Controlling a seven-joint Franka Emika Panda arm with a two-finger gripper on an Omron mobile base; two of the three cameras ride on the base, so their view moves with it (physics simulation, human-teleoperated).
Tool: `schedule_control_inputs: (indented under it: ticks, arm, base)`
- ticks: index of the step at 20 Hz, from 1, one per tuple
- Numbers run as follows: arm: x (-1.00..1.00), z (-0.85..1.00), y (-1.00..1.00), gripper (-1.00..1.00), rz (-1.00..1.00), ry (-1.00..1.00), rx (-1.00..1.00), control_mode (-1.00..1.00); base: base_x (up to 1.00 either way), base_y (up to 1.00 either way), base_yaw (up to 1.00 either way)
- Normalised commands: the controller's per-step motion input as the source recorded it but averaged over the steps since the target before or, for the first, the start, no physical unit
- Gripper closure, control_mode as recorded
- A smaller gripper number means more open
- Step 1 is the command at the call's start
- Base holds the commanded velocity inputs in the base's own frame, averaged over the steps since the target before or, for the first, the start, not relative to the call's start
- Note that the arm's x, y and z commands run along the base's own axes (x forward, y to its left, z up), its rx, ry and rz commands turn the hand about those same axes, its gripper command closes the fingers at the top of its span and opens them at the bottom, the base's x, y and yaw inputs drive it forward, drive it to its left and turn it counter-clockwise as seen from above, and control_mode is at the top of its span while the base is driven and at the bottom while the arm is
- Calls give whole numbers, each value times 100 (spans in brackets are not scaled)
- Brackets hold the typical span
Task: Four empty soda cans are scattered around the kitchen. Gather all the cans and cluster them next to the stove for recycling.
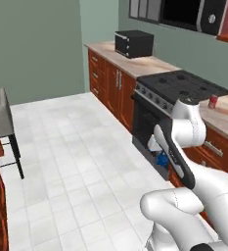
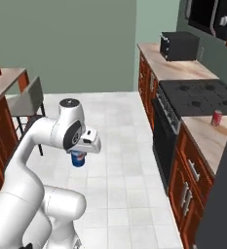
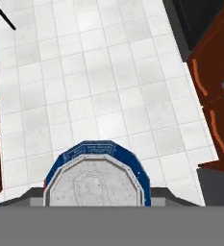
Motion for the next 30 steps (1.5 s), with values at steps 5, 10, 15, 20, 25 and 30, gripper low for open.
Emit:
schedule_control_inputs:
  ticks: [5,10,15,20,25,30]
  arm:
    - [0,0,0,100,0,0,0,100]
    - [0,0,0,100,0,0,0,100]
    - [0,0,0,100,0,0,0,100]
    - [0,0,0,100,0,0,0,100]
    - [0,0,0,100,0,0,0,100]
    - [0,0,0,100,0,0,0,100]
  base:
    - [100,12,19]
    - [97,3,-5]
    - [65,1,-45]
    - [46,4,-70]
    - [30,16,-79]
    - [51,43,-72]
